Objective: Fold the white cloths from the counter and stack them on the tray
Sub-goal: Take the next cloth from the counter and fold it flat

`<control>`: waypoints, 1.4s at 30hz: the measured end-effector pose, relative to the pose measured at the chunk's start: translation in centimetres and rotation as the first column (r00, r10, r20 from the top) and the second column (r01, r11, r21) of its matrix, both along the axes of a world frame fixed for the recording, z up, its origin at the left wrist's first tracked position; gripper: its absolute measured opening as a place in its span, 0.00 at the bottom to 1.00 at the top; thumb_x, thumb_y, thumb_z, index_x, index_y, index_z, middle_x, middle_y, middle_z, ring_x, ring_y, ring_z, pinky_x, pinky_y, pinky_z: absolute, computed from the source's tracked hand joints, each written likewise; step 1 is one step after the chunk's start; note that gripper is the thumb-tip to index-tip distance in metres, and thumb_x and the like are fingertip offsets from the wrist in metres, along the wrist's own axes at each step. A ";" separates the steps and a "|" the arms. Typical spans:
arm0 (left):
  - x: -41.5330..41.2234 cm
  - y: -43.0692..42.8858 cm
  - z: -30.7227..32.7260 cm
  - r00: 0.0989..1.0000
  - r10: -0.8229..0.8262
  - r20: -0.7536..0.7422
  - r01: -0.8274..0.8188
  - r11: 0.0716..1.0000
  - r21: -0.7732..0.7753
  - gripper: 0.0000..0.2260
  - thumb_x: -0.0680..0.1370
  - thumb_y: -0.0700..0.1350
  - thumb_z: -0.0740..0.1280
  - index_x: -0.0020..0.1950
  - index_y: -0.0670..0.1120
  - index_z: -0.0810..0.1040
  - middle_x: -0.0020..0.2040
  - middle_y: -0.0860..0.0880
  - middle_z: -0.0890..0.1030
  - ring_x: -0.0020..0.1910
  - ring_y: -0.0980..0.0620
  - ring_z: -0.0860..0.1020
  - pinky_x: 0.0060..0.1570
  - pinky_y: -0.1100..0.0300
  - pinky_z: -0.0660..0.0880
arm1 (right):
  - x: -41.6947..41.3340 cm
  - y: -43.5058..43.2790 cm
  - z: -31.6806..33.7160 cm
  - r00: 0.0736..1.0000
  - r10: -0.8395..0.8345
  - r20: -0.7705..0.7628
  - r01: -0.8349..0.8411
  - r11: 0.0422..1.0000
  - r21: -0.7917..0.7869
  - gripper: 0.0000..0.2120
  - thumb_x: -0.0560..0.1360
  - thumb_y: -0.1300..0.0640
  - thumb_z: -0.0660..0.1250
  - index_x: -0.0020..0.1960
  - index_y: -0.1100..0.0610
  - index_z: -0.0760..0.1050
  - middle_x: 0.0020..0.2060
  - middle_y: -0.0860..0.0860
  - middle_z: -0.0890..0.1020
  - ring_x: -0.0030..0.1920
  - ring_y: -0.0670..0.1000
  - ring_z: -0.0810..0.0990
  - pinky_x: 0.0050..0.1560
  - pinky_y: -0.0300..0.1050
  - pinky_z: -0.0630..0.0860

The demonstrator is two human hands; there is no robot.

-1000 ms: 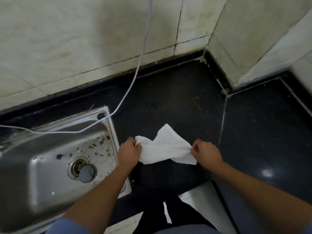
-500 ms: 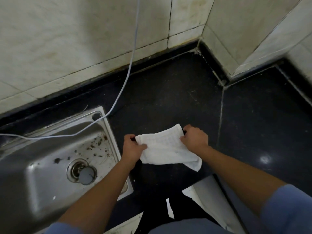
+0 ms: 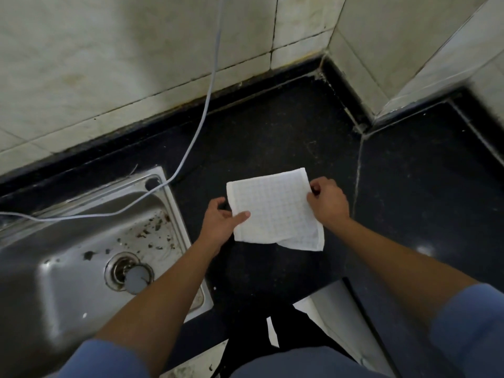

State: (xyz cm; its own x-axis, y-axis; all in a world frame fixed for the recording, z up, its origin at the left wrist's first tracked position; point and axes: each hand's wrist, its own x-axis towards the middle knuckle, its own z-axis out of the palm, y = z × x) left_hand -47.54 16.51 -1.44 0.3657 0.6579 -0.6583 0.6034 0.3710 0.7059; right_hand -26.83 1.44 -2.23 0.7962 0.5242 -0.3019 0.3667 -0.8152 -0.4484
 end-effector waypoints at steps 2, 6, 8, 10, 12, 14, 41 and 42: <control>-0.8 -1.8 -0.4 0.992 -0.103 -0.068 0.107 0.993 0.058 0.34 0.66 0.46 0.79 0.67 0.47 0.65 0.46 0.46 0.80 0.45 0.50 0.80 0.47 0.52 0.79 | -1.2 -2.2 0.6 0.994 0.098 0.053 -0.101 0.994 0.050 0.10 0.75 0.55 0.66 0.56 0.54 0.75 0.51 0.50 0.76 0.45 0.52 0.78 0.45 0.47 0.75; -2.1 -4.6 -0.5 0.968 -0.216 -0.131 0.240 0.945 0.220 0.29 0.70 0.37 0.73 0.67 0.49 0.67 0.40 0.47 0.78 0.39 0.53 0.78 0.39 0.62 0.74 | -5.2 -7.9 0.4 0.890 0.453 0.057 -0.451 0.891 -0.053 0.08 0.70 0.54 0.69 0.49 0.52 0.78 0.45 0.48 0.80 0.47 0.52 0.79 0.40 0.46 0.77; -2.3 -4.9 -0.4 0.970 -0.214 -0.116 0.240 0.917 0.318 0.23 0.72 0.36 0.69 0.66 0.48 0.70 0.37 0.48 0.76 0.36 0.54 0.76 0.37 0.64 0.73 | -6.1 -9.5 -0.5 0.820 0.570 0.048 -0.555 0.813 -0.174 0.13 0.65 0.56 0.70 0.50 0.53 0.78 0.45 0.49 0.80 0.48 0.54 0.80 0.34 0.46 0.76; -2.0 -4.5 -0.4 0.984 -0.158 -0.079 0.176 0.914 0.365 0.17 0.74 0.36 0.67 0.61 0.48 0.72 0.37 0.47 0.75 0.34 0.53 0.74 0.36 0.63 0.73 | -6.1 -9.5 -0.7 0.804 0.593 0.042 -0.560 0.780 -0.281 0.13 0.68 0.57 0.67 0.52 0.54 0.76 0.47 0.51 0.79 0.51 0.54 0.77 0.36 0.46 0.74; -1.8 -4.1 -0.4 0.993 -0.110 -0.052 0.121 0.947 0.299 0.14 0.76 0.36 0.65 0.58 0.50 0.72 0.40 0.43 0.77 0.37 0.46 0.78 0.36 0.53 0.79 | -5.7 -9.0 -0.7 0.804 0.593 0.041 -0.550 0.768 -0.328 0.12 0.72 0.56 0.63 0.56 0.54 0.74 0.50 0.51 0.79 0.54 0.53 0.74 0.40 0.46 0.71; -1.9 -4.0 -0.4 0.991 -0.098 -0.087 0.112 0.977 0.181 0.12 0.77 0.36 0.64 0.56 0.50 0.70 0.43 0.43 0.77 0.37 0.42 0.80 0.31 0.50 0.80 | -5.4 -8.7 -0.7 0.804 0.593 0.047 -0.554 0.775 -0.304 0.12 0.73 0.55 0.63 0.56 0.55 0.75 0.51 0.52 0.78 0.55 0.54 0.74 0.42 0.45 0.71; -6.1 -7.1 -1.3 0.544 -0.735 -0.405 0.824 0.375 0.425 0.04 0.70 0.41 0.63 0.39 0.48 0.69 0.37 0.51 0.73 0.38 0.50 0.72 0.35 0.58 0.65 | -6.4 -10.5 0.6 0.752 0.649 -0.112 -0.654 0.715 -0.249 0.24 0.72 0.41 0.46 0.46 0.53 0.76 0.46 0.48 0.77 0.50 0.50 0.75 0.44 0.43 0.67; -6.0 -6.6 -0.8 0.560 -0.742 -0.368 0.820 0.432 0.376 0.03 0.71 0.41 0.63 0.39 0.48 0.69 0.37 0.52 0.74 0.37 0.50 0.73 0.35 0.57 0.66 | -5.9 -10.2 1.1 0.788 0.591 -0.172 -0.616 0.746 -0.253 0.18 0.73 0.42 0.53 0.46 0.51 0.76 0.46 0.47 0.78 0.50 0.50 0.76 0.45 0.44 0.69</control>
